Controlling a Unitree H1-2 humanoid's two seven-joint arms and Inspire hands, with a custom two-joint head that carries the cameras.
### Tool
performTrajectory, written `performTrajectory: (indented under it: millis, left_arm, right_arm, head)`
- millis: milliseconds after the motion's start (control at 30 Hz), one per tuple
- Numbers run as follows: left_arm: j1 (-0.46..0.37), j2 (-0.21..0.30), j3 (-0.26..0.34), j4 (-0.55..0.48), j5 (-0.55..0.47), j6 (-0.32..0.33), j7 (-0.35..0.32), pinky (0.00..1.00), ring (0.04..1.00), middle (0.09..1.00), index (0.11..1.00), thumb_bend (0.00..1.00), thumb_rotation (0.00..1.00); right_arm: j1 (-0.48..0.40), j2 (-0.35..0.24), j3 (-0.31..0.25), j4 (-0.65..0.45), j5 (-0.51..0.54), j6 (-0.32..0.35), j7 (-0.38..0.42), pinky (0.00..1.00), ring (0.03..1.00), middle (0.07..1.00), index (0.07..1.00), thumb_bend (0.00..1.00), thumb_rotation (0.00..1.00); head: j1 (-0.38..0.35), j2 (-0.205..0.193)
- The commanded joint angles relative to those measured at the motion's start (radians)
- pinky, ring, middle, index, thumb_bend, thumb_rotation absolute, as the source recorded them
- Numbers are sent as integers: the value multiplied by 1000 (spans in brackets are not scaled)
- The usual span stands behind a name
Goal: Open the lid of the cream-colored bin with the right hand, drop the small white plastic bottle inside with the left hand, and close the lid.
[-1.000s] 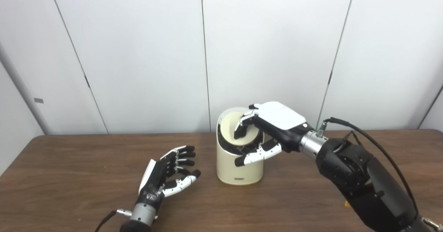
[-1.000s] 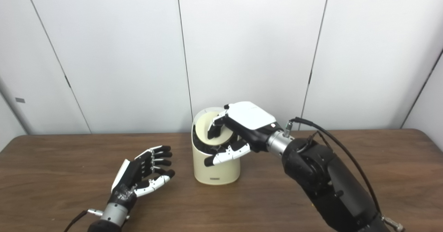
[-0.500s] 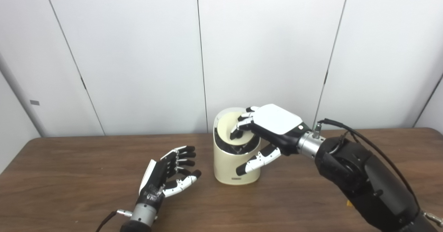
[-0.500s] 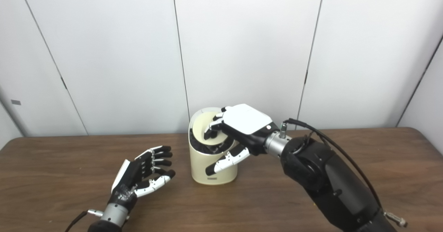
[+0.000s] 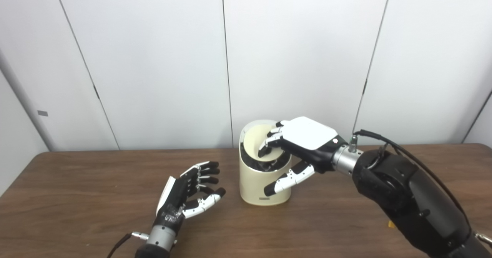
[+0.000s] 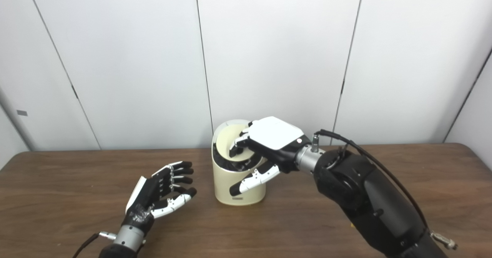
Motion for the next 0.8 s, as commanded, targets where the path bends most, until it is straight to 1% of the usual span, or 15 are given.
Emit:
performTrajectory:
  millis: [0,100,200,300,367,467,533,567,600,633,667,767]
  left_arm:
    - [-25,0,7,-22,-3,-21,15,579,693,755,779,576,105]
    - [-28,1,6,-18,-3,-22,13,577,694,756,780,576,107]
    - [-31,-1,7,-14,-10,-22,11,575,691,753,776,577,93]
    - [-32,-1,6,-12,-9,-21,10,576,690,753,775,584,97]
    - [-33,-1,5,-14,-8,-20,10,578,692,753,776,578,94]
    - [-34,-3,6,-14,-5,-21,15,574,688,751,774,574,77]
    - [-34,-4,6,-15,-8,-20,13,573,688,751,774,572,71]
    - [-35,-3,6,-13,-10,-21,12,573,689,753,775,572,68]
    - [-35,-3,6,-12,-11,-23,10,575,690,754,776,572,68]
    - [-35,-2,6,-13,-11,-21,10,580,693,756,778,569,72]
    - [-36,-1,6,-15,-8,-17,11,581,692,756,779,569,77]
    - [-37,-2,5,-19,-3,-12,14,577,687,752,777,568,75]
  right_arm:
    - [14,-18,36,29,-23,30,101,951,876,737,725,764,883]
    - [13,-16,8,16,3,32,84,967,882,734,724,735,868]
    - [12,-7,-31,4,41,34,54,949,879,728,718,712,843]
    - [8,3,-65,-22,59,56,38,941,885,729,720,692,824]
    - [5,14,-91,-42,64,75,16,944,881,726,714,673,780]
    - [3,28,-135,-54,87,82,-20,925,875,723,707,648,716]
    - [4,39,-165,-62,96,95,-40,926,877,725,705,644,688]
    - [4,44,-179,-67,97,102,-49,918,876,727,706,648,692]
    - [3,49,-193,-68,100,107,-59,894,878,729,707,647,688]
    - [2,55,-208,-67,105,109,-72,836,883,738,711,643,710]
    - [2,61,-223,-62,119,104,-89,801,881,740,710,643,715]
    - [8,69,-260,-41,173,67,-134,704,828,729,698,612,677]
  head:
    - [1,-1]
    - [1,-4]
    - [0,-5]
    - [0,-6]
    - [0,-8]
    - [0,-8]
    - [0,-8]
    - [0,-8]
    - [0,-8]
    - [0,-6]
    - [0,-6]
    - [0,-6]
